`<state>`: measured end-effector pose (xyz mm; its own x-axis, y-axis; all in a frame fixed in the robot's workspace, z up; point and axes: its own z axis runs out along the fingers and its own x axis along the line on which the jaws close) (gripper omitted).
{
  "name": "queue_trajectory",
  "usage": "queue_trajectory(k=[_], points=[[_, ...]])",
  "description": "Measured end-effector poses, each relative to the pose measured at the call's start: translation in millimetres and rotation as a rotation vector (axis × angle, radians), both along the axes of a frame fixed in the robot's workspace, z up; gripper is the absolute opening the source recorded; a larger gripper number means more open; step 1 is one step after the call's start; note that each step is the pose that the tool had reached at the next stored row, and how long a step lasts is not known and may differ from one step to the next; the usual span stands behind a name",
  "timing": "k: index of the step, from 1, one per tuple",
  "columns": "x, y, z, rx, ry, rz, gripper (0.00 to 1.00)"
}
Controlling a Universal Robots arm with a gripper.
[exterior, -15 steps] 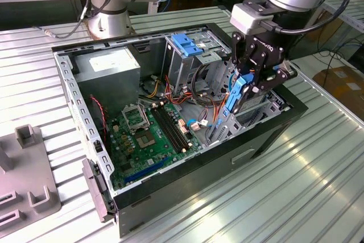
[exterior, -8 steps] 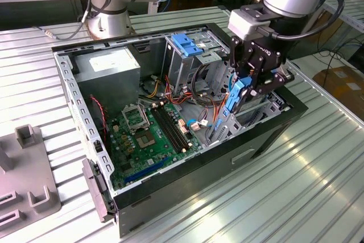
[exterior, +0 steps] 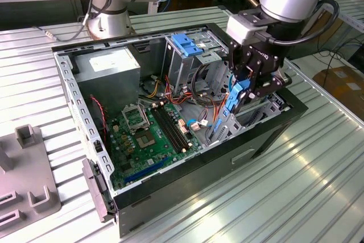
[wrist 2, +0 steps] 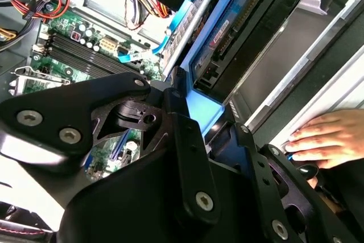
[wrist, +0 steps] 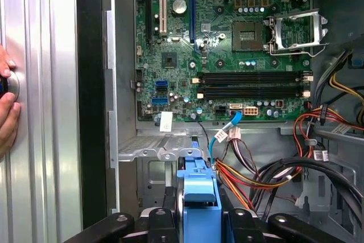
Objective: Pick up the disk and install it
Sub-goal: 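Insert the disk into the insertion slot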
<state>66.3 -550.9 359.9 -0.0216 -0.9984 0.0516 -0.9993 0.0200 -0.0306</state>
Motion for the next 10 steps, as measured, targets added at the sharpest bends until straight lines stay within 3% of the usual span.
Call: queue_trajectory(k=[8, 9, 10], points=[[0.2, 0.0, -1.6, 0.0002, -0.0002, 0.0, 0.38], [0.1, 0.0, -1.2, -0.0006, 0.0, 0.0, 0.5], [0.0, 0.0, -1.2, -0.0009, 0.0, 0.0, 0.5]])
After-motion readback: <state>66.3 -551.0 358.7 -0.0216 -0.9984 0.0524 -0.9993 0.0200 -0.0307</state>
